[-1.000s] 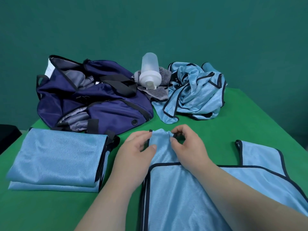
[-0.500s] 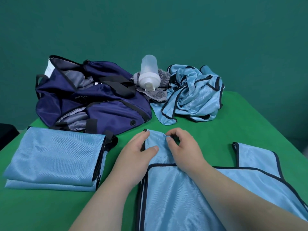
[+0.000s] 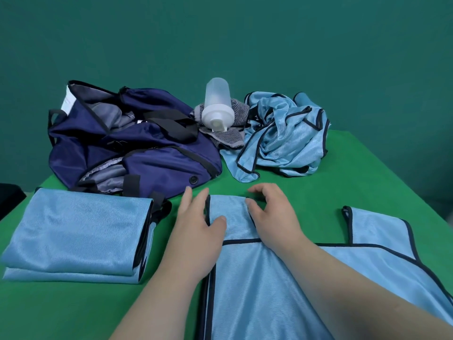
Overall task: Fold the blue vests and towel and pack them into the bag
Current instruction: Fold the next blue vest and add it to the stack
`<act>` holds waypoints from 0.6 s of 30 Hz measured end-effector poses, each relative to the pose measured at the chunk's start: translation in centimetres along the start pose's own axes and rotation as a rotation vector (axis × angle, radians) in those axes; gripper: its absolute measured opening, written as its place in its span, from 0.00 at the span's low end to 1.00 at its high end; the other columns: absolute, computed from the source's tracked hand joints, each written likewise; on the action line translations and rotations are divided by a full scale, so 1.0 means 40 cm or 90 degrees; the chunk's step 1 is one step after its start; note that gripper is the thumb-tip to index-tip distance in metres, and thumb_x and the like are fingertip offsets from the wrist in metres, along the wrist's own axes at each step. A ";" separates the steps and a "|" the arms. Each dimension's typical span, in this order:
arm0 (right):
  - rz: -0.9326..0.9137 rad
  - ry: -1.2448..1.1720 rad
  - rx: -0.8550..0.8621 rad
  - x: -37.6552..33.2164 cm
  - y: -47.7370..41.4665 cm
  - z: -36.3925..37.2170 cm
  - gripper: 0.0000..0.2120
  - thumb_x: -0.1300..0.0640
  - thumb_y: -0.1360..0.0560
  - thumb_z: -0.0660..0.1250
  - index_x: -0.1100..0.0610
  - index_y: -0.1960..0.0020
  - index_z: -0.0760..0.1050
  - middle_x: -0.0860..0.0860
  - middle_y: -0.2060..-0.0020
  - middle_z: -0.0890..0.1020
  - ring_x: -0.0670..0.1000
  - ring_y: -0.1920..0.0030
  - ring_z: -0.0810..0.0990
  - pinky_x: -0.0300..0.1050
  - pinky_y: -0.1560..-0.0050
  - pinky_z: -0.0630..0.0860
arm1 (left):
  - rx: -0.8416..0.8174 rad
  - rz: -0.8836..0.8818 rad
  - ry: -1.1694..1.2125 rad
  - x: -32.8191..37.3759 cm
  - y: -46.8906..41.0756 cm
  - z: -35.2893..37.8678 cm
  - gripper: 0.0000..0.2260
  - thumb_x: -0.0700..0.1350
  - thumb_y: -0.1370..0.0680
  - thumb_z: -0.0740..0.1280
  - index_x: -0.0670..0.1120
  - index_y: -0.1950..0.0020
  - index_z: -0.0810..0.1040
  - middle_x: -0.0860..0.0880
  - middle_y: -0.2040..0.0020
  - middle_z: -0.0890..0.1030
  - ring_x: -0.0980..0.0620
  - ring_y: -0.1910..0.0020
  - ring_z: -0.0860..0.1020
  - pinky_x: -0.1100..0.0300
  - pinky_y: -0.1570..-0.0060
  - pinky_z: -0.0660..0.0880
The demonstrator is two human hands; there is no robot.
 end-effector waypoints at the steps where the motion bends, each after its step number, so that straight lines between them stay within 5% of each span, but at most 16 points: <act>1: -0.012 -0.008 0.012 0.000 0.001 -0.002 0.06 0.54 0.22 0.68 0.49 0.45 0.76 0.41 0.49 0.75 0.45 0.44 0.74 0.44 0.41 0.72 | -0.003 0.023 0.002 0.004 0.001 -0.002 0.26 0.48 0.21 0.66 0.60 0.24 0.64 0.66 0.21 0.48 0.60 0.24 0.61 0.55 0.28 0.63; 4: -0.066 -0.046 0.024 -0.006 0.008 -0.005 0.05 0.57 0.25 0.71 0.48 0.50 0.79 0.38 0.51 0.77 0.44 0.44 0.75 0.44 0.40 0.73 | -0.063 0.134 -0.107 0.014 0.003 0.007 0.23 0.46 0.19 0.64 0.57 0.25 0.66 0.64 0.21 0.52 0.67 0.23 0.45 0.57 0.23 0.46; 7: -0.114 -0.035 -0.007 -0.009 0.010 0.002 0.05 0.55 0.27 0.72 0.50 0.51 0.84 0.36 0.51 0.79 0.41 0.42 0.74 0.47 0.36 0.71 | -0.100 0.143 -0.293 0.004 0.005 0.021 0.20 0.50 0.18 0.59 0.56 0.25 0.64 0.62 0.20 0.52 0.63 0.22 0.41 0.48 0.23 0.36; 13: -0.084 0.025 -0.057 -0.004 0.000 0.010 0.11 0.53 0.29 0.67 0.50 0.49 0.85 0.36 0.49 0.80 0.41 0.39 0.74 0.54 0.32 0.68 | -0.098 0.118 -0.407 0.003 0.014 0.023 0.23 0.58 0.19 0.56 0.56 0.24 0.62 0.58 0.19 0.51 0.55 0.20 0.42 0.47 0.23 0.37; 18: -0.035 -0.020 -0.077 0.003 -0.003 0.002 0.11 0.58 0.27 0.71 0.48 0.47 0.84 0.36 0.48 0.80 0.39 0.41 0.74 0.41 0.33 0.67 | -0.112 0.110 -0.423 0.000 0.017 0.022 0.28 0.66 0.22 0.58 0.59 0.23 0.61 0.58 0.19 0.48 0.54 0.20 0.40 0.48 0.23 0.36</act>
Point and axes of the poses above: each hand's wrist, its own y-axis away from the middle knuckle, its own z-axis out of the palm, x = y × z, the point moved 3 cm from there along -y, towards the middle knuckle
